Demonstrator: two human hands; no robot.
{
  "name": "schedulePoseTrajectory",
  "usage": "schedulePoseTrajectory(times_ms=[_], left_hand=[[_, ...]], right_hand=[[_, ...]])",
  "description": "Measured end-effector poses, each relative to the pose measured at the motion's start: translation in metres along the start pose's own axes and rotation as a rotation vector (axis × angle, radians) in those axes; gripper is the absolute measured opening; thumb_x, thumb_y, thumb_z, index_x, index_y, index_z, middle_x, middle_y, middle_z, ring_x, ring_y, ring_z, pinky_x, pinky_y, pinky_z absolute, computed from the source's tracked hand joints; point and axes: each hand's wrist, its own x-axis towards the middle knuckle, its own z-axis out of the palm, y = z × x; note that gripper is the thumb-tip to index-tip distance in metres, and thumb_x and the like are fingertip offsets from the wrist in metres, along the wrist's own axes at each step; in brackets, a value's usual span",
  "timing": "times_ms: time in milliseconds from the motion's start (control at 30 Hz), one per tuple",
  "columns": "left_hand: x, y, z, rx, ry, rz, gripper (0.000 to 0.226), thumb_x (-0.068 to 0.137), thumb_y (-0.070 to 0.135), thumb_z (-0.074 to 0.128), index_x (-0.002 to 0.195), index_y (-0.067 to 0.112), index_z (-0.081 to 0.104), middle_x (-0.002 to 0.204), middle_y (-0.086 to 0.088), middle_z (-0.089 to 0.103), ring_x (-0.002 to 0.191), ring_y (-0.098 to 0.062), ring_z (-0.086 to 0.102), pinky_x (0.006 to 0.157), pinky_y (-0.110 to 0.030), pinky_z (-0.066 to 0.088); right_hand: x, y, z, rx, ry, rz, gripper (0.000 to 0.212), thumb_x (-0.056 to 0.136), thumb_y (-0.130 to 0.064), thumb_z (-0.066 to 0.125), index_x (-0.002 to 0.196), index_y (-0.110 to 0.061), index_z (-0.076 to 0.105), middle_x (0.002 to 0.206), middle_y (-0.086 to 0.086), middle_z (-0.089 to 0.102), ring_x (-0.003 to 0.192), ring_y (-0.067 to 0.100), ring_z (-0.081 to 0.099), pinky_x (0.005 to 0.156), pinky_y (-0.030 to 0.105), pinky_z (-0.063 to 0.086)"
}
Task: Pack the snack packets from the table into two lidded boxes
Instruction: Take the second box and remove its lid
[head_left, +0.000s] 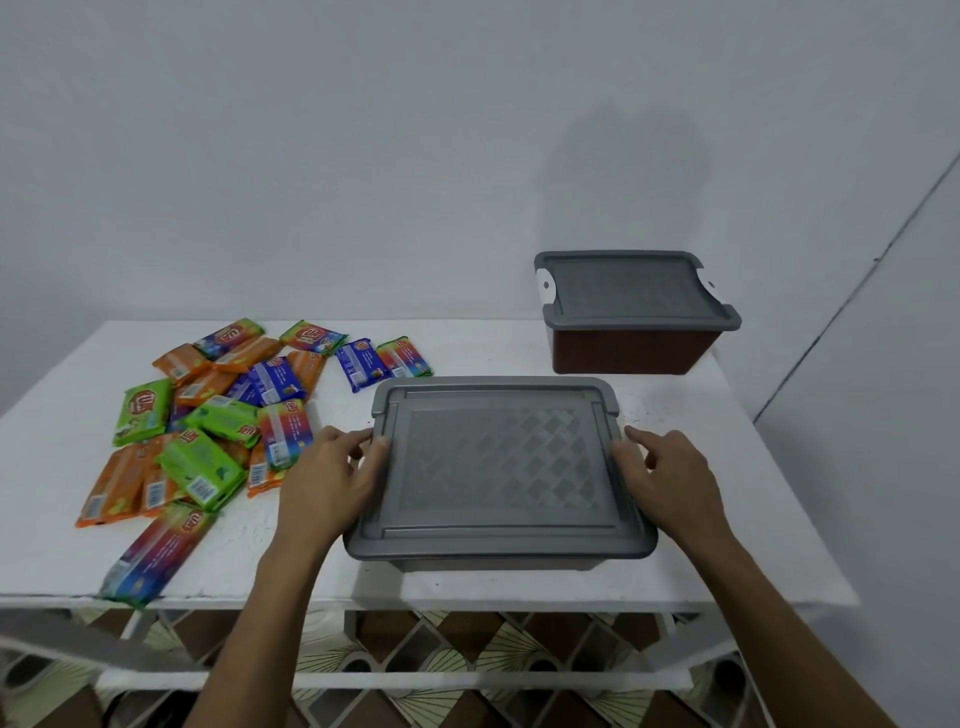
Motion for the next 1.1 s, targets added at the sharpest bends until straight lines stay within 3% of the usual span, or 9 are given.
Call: schedulePoseTrajectory(times_ms=[167, 300, 467, 533, 633, 767, 833, 967, 1100], left_hand=[[-0.001, 0.015, -0.008, 0.107, -0.062, -0.042, 0.037, 0.097, 0.041, 0.048, 0.118, 0.018, 0.067, 0.087, -0.004, 0.065, 0.072, -0.014, 0.055, 0.058, -0.024, 0.039], [-0.002, 0.019, -0.027, -0.131, -0.031, -0.077, 0.038, 0.095, 0.041, 0.053, 0.127, 0.022, 0.063, 0.092, -0.005, 0.071, 0.075, -0.014, 0.059, 0.065, -0.027, 0.042], [0.011, 0.023, -0.051, -0.483, 0.216, -0.029, 0.037, 0.092, 0.037, 0.061, 0.127, 0.026, 0.062, 0.078, -0.005, 0.065, 0.07, -0.014, 0.058, 0.065, -0.033, 0.049], [0.019, 0.033, -0.06, -0.715, 0.239, -0.03, 0.034, 0.095, 0.027, 0.059, 0.127, 0.02, 0.063, 0.096, -0.002, 0.071, 0.084, -0.009, 0.064, 0.073, -0.027, 0.054], [0.032, 0.042, -0.072, -0.851, 0.191, 0.053, 0.024, 0.099, 0.017, 0.052, 0.113, 0.019, 0.071, 0.1, -0.002, 0.072, 0.093, -0.014, 0.066, 0.072, -0.018, 0.052], [0.065, 0.038, -0.073, -1.066, 0.015, 0.122, 0.032, 0.096, 0.004, 0.045, 0.115, 0.013, 0.069, 0.119, -0.006, 0.068, 0.11, -0.017, 0.063, 0.083, -0.022, 0.05], [0.085, 0.038, -0.068, -1.111, -0.044, 0.146, 0.034, 0.095, 0.005, 0.044, 0.114, 0.015, 0.07, 0.116, -0.008, 0.069, 0.107, -0.018, 0.063, 0.084, -0.023, 0.049], [0.125, 0.056, -0.05, -0.901, -0.011, 0.234, 0.027, 0.095, 0.009, 0.057, 0.116, 0.021, 0.068, 0.094, -0.006, 0.071, 0.086, -0.01, 0.064, 0.076, -0.023, 0.052], [0.16, 0.081, -0.02, -0.549, 0.081, 0.268, 0.04, 0.091, 0.011, 0.06, 0.127, 0.029, 0.058, 0.111, -0.002, 0.067, 0.089, -0.012, 0.065, 0.077, -0.025, 0.054]], right_hand=[[0.0, -0.001, -0.001, -0.01, -0.041, -0.084, 0.031, 0.096, -0.035, 0.051, 0.11, -0.017, 0.072, 0.087, 0.002, 0.067, 0.07, 0.011, 0.055, 0.064, 0.023, 0.04], [-0.004, -0.015, -0.018, 0.217, 0.0, -0.087, 0.022, 0.095, -0.023, 0.056, 0.105, -0.013, 0.074, 0.075, -0.001, 0.069, 0.063, 0.014, 0.061, 0.057, 0.02, 0.045], [-0.001, -0.034, -0.049, 0.686, 0.011, -0.079, 0.019, 0.097, -0.016, 0.054, 0.108, -0.017, 0.07, 0.061, -0.001, 0.066, 0.052, 0.009, 0.054, 0.048, 0.018, 0.043], [0.006, -0.041, -0.058, 0.821, -0.005, -0.056, 0.023, 0.099, -0.023, 0.049, 0.108, -0.013, 0.069, 0.07, 0.007, 0.069, 0.057, 0.018, 0.056, 0.051, 0.026, 0.045], [0.021, -0.048, -0.071, 0.974, -0.015, -0.014, 0.03, 0.101, -0.027, 0.044, 0.101, -0.009, 0.068, 0.087, 0.015, 0.071, 0.069, 0.023, 0.061, 0.059, 0.029, 0.05], [0.044, -0.049, -0.084, 0.889, 0.084, -0.13, 0.022, 0.099, -0.023, 0.052, 0.1, -0.021, 0.073, 0.094, -0.004, 0.072, 0.088, 0.012, 0.064, 0.071, 0.023, 0.053], [0.058, -0.052, -0.088, 0.846, 0.126, -0.171, 0.017, 0.094, -0.019, 0.059, 0.106, -0.021, 0.072, 0.086, -0.008, 0.072, 0.082, 0.006, 0.064, 0.07, 0.022, 0.052], [0.095, -0.048, -0.087, 0.524, 0.229, -0.338, 0.027, 0.091, -0.011, 0.063, 0.117, -0.02, 0.064, 0.069, 0.0, 0.063, 0.06, 0.01, 0.054, 0.062, 0.028, 0.049], [0.126, -0.038, -0.077, 0.25, 0.324, -0.414, 0.039, 0.089, -0.007, 0.062, 0.126, -0.021, 0.06, 0.075, 0.011, 0.062, 0.063, 0.021, 0.057, 0.067, 0.03, 0.052]])
